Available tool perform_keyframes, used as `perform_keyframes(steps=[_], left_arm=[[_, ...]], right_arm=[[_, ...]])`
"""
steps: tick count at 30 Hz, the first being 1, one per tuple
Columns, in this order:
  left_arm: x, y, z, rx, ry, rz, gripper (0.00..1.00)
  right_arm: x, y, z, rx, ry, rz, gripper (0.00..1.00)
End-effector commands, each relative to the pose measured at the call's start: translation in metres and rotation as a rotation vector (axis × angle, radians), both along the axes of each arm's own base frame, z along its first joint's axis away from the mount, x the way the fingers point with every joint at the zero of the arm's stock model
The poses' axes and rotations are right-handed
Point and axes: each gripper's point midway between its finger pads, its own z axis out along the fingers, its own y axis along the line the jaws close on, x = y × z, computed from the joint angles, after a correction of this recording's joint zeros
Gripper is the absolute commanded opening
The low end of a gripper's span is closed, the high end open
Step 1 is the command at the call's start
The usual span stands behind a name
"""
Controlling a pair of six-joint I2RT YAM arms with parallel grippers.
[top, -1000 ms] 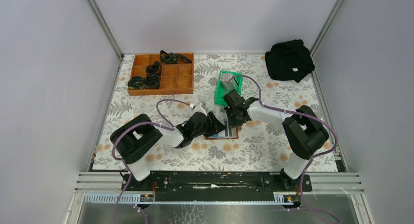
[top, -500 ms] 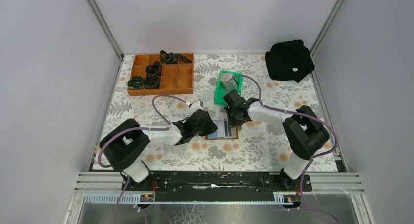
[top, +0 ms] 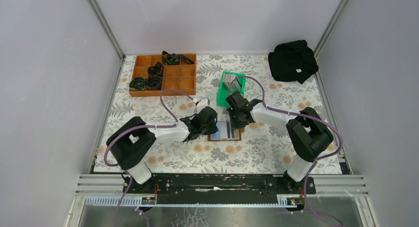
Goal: Put the credit cards into the card holder
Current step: Insert the credit card into the card holder.
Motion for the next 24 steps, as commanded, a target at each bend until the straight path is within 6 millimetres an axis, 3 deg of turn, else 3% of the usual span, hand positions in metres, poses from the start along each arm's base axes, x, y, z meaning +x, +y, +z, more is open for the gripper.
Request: perform_keyframes(steps=[1,14,24], left_arm=[[0.003,0.000,-0.005,0.103,-0.010,-0.039,0.00],[-0.012,-0.024,-0.012,0.119,0.001,-0.110,0.00],[-0.011,-0.025,-0.016,0.127,0.011,-0.094,0.00]], right_arm=[[-0.016,-0.012,-0.021,-0.039,0.064,-0.006,0.10],[-0.019,-0.014,-0.022,-0.033,0.069,-0.011,0.10],[-0.002,-0.027,0.013,-0.032,-0.045,-0.060,0.15]])
